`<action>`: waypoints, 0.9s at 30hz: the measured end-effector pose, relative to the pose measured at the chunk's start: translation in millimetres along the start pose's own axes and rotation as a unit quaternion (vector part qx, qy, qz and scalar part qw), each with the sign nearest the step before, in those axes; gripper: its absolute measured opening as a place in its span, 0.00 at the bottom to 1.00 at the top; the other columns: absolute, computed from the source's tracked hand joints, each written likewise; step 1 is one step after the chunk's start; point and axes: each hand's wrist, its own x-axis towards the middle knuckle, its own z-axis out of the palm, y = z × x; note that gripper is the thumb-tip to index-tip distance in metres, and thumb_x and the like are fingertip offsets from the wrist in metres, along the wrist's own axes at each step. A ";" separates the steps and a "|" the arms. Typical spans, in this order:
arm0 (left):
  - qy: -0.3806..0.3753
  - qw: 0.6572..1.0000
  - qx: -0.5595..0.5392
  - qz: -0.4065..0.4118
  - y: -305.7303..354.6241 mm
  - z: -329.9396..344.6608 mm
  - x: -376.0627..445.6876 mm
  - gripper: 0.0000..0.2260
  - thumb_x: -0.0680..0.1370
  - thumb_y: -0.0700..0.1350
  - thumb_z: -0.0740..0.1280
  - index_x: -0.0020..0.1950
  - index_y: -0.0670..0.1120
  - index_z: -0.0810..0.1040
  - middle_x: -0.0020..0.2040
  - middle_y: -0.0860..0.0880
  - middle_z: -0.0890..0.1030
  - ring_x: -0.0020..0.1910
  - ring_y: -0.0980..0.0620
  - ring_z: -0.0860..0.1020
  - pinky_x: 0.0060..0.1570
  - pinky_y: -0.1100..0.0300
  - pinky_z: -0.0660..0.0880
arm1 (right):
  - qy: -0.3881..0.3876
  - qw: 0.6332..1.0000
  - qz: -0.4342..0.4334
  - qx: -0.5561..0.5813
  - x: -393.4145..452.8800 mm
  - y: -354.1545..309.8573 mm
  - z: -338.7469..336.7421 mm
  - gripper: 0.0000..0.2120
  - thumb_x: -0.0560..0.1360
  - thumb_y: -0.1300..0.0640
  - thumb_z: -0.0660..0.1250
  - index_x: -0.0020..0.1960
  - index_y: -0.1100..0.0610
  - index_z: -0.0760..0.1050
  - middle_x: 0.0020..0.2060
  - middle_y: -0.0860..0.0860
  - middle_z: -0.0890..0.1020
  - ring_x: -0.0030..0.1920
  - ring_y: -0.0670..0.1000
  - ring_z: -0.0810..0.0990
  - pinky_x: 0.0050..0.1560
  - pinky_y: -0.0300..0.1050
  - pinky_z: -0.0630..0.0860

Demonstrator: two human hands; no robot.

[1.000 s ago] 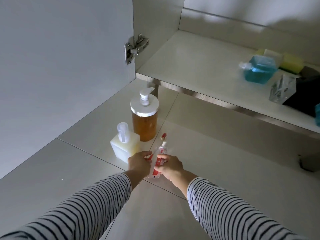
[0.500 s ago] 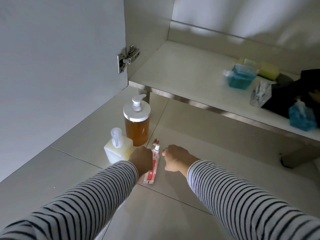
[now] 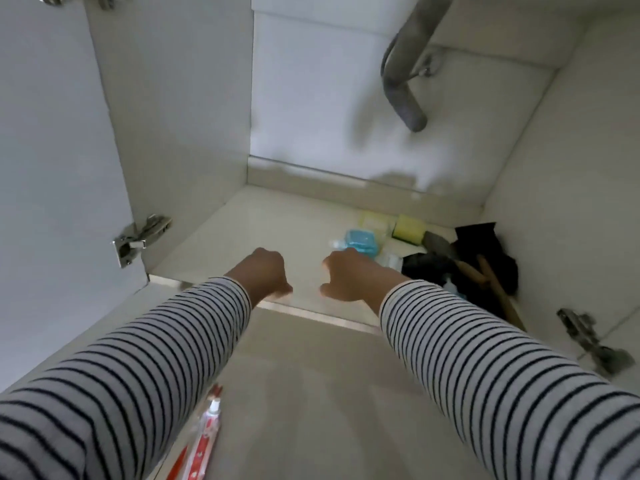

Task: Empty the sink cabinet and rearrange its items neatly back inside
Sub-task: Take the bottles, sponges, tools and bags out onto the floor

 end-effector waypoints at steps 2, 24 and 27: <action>0.016 1.000 -0.013 0.014 28.4 -11.3 18.4 0.22 0.76 0.54 0.64 0.65 0.43 0.73 0.64 0.44 0.75 0.63 0.46 0.73 0.59 0.58 0.71 | 0.017 0.999 0.028 0.036 5.0 37.9 -12.7 0.24 0.76 0.50 0.63 0.69 0.58 0.68 0.65 0.58 0.73 0.65 0.57 0.72 0.60 0.46 0.70; 0.099 0.865 -0.486 -0.079 122.1 69.0 178.3 0.30 0.71 0.64 0.66 0.69 0.53 0.66 0.62 0.49 0.77 0.54 0.50 0.76 0.56 0.56 0.75 | 0.087 0.945 -0.006 0.317 176.0 207.7 21.1 0.30 0.75 0.45 0.66 0.73 0.38 0.58 0.73 0.50 0.65 0.72 0.53 0.63 0.71 0.47 0.61; 0.085 0.838 -0.534 -0.079 109.3 68.9 186.9 0.27 0.72 0.59 0.69 0.67 0.51 0.70 0.56 0.50 0.77 0.48 0.53 0.77 0.44 0.63 0.73 | 0.072 0.946 -0.005 0.315 189.4 207.0 29.0 0.27 0.74 0.41 0.64 0.71 0.34 0.60 0.72 0.51 0.65 0.74 0.56 0.58 0.74 0.54 0.57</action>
